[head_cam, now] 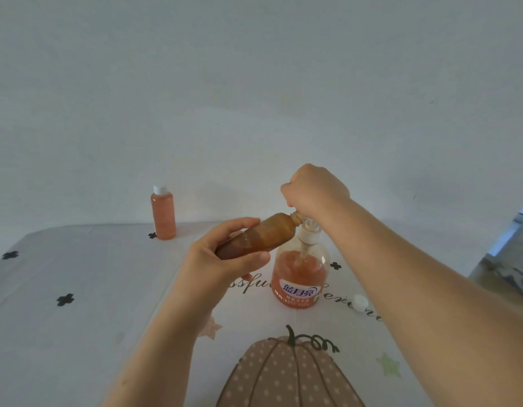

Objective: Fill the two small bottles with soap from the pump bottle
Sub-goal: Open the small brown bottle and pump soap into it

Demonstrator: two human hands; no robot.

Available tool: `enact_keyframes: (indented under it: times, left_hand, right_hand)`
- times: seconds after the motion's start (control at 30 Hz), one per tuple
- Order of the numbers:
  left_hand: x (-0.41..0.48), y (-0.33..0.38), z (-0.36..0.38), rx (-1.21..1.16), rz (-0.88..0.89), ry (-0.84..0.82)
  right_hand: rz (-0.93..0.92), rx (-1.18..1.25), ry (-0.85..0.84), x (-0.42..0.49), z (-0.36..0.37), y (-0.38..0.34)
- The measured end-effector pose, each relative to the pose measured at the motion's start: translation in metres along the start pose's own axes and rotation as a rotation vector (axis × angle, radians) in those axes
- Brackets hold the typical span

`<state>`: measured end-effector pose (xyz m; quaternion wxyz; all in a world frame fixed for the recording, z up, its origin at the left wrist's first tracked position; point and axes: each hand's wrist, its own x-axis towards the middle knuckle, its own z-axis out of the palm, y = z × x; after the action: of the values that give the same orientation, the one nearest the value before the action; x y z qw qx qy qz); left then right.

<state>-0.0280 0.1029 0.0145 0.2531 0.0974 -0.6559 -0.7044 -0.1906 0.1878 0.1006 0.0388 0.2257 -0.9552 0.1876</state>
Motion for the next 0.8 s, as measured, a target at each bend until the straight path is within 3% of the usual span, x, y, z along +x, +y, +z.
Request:
enact_keyframes:
  times: [0.8]
  left_hand:
    - [-0.002, 0.000, 0.003, 0.024, -0.003, -0.017]
  right_hand:
    - [-0.003, 0.000, -0.020, 0.001, -0.003, 0.000]
